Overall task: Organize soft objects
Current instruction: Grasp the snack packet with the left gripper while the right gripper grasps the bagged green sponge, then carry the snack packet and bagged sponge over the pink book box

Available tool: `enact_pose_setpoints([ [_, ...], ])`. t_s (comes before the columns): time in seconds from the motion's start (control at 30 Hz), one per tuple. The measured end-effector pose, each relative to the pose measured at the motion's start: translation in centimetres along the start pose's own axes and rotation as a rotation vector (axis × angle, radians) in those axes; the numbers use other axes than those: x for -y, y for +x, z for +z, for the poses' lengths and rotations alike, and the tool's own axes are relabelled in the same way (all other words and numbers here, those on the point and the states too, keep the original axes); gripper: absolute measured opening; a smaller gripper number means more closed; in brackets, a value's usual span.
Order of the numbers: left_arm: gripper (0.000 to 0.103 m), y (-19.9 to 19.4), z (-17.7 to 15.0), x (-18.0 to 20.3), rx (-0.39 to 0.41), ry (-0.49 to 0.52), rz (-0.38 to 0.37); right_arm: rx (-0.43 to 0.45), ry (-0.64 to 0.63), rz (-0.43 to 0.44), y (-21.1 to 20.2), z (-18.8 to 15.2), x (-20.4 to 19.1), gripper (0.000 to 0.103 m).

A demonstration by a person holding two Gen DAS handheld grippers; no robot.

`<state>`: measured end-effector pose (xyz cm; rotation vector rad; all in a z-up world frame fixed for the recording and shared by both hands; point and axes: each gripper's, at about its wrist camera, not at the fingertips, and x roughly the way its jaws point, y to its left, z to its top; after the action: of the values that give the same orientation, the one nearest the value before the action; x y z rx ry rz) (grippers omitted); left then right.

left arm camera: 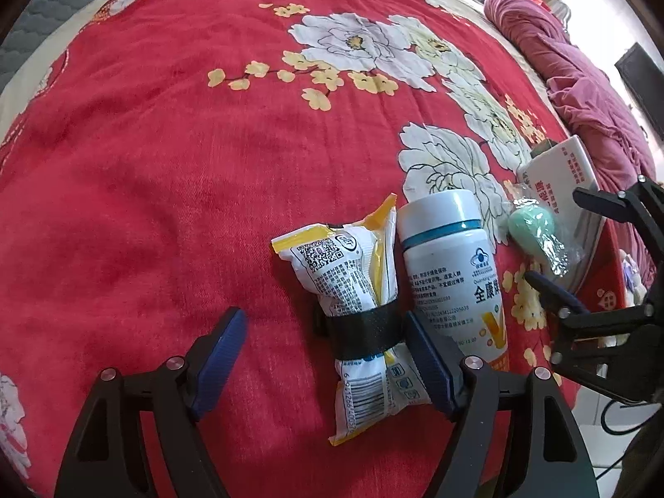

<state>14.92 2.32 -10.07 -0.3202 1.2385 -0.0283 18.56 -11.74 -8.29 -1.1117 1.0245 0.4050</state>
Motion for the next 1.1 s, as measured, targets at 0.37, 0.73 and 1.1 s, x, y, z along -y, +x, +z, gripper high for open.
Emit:
enact_pose_setpoints([
  [0.37, 0.079, 1.2, 0.5, 0.9, -0.013, 0.042, 0.057, -0.047, -0.067, -0.03, 3.3, 1.0, -0.6, 0.052],
  [0.73, 0.075, 1.6, 1.0, 1.4, -0.003, 0.061, 0.094, 0.001, 0.064, -0.018, 2.6, 0.8, 0.9, 0.044],
  [1.1, 0.046, -1.2, 0.6, -0.2, 0.078, 0.013, 0.01, 0.186, 0.36, 0.117, -3.7, -1.5, 2.5, 0.044],
])
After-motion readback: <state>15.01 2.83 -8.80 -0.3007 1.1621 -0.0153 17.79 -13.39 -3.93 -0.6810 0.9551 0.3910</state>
